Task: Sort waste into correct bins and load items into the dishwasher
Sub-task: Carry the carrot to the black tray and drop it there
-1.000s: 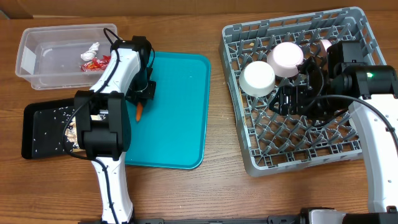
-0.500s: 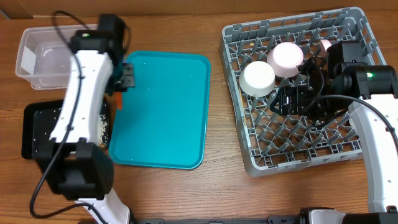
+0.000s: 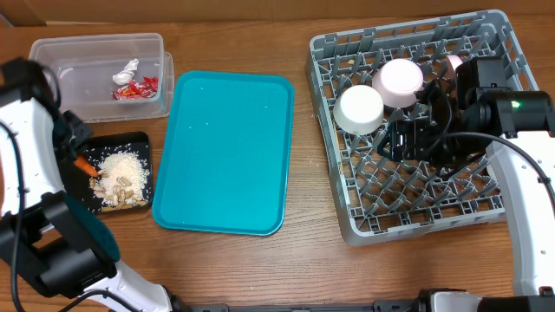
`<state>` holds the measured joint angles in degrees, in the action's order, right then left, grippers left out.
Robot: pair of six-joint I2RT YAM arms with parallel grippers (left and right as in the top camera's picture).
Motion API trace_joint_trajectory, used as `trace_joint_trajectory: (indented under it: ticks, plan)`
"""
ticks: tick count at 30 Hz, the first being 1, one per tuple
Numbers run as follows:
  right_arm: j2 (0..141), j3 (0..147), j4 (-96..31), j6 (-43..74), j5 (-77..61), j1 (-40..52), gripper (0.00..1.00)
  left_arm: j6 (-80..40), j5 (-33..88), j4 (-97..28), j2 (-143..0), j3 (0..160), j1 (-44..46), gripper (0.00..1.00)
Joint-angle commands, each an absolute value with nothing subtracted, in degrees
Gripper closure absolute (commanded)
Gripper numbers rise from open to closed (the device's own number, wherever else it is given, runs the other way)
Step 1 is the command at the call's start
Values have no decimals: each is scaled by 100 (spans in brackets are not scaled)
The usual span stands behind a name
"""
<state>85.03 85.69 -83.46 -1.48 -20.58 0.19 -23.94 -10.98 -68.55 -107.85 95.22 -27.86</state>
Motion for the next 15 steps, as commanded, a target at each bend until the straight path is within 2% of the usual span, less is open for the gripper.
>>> trace_joint_trajectory:
  ticks: [1, 4, 7, 9, 13, 15]
  plan:
    - [8495, 8543, -8329, -123, -2047, 36, 0, -2600, -1085, -6368, -10787, 8873, -3087, 96]
    - [8495, 8543, -8324, -123, -2045, 36, 0, -2600, -998, -5780, -10805, 8246, -3267, 94]
    - [8495, 8543, -8326, -123, -2045, 36, 0, -2593, -895, -5470, -10805, 7964, -3286, 83]
    - [8495, 8543, -8326, -123, -2045, 36, 0, -2578, -897, -5450, -10805, 7948, -3282, 80]
    - [8495, 8543, -8326, -123, -2045, 36, 0, -2574, -897, -5437, -10805, 7948, -3282, 61]
    - [8495, 8543, -8326, -123, -2045, 36, 0, -2574, -897, -5457, -10805, 7950, -3282, 57]
